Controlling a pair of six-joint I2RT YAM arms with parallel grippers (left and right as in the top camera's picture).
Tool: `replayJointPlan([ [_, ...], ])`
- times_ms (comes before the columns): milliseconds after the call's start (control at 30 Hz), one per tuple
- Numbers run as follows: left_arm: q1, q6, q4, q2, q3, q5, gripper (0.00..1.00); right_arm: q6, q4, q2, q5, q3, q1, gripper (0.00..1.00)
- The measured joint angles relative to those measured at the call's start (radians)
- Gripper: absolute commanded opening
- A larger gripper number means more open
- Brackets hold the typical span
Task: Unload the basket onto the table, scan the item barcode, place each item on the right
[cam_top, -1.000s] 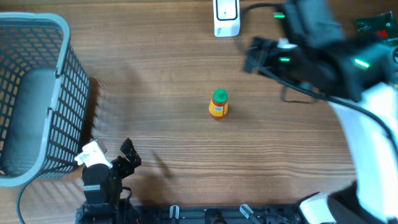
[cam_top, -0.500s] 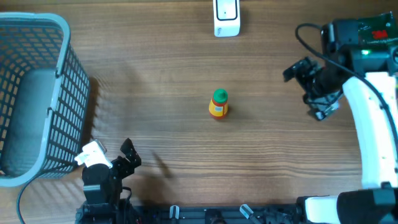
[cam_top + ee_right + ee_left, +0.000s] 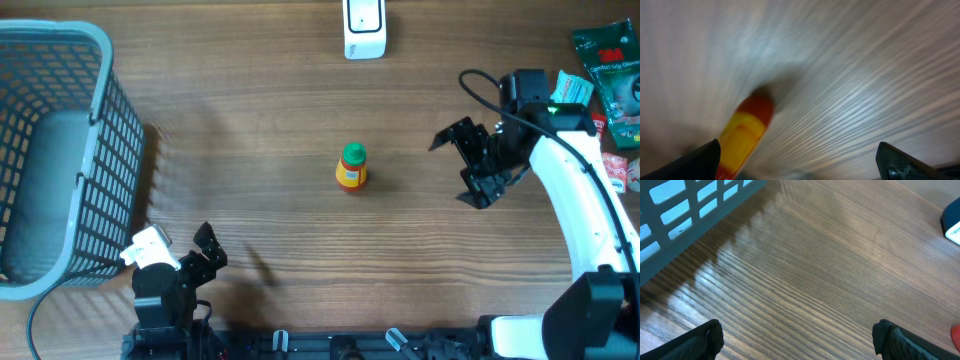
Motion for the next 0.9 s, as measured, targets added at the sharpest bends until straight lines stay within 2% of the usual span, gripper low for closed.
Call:
replayJointPlan([
  [267,0.000,0.000,0.000,0.000,0.000,0.000,1.00,-0.056,0.060,0.229,-0.217,0.000,-0.009,0.91],
  [433,0.000,0.000,0.000,0.000,0.000,0.000,1.00,-0.076,0.057,0.272,-0.303,0.000,-0.009,0.95],
  [567,0.000,0.000,0.000,0.000,0.000,0.000,1.00,-0.071,0.128,0.272,-0.336,-0.001,-0.009,0.99],
  [800,0.000,0.000,0.000,0.000,0.000,0.000,1.00,0.003,0.216,0.293,-0.387,-0.001,0.002,0.99],
  [900,0.000,0.000,0.000,0.000,0.000,0.000,1.00,0.030,0.289,0.368,-0.453,-0.002,0.043,1.00],
])
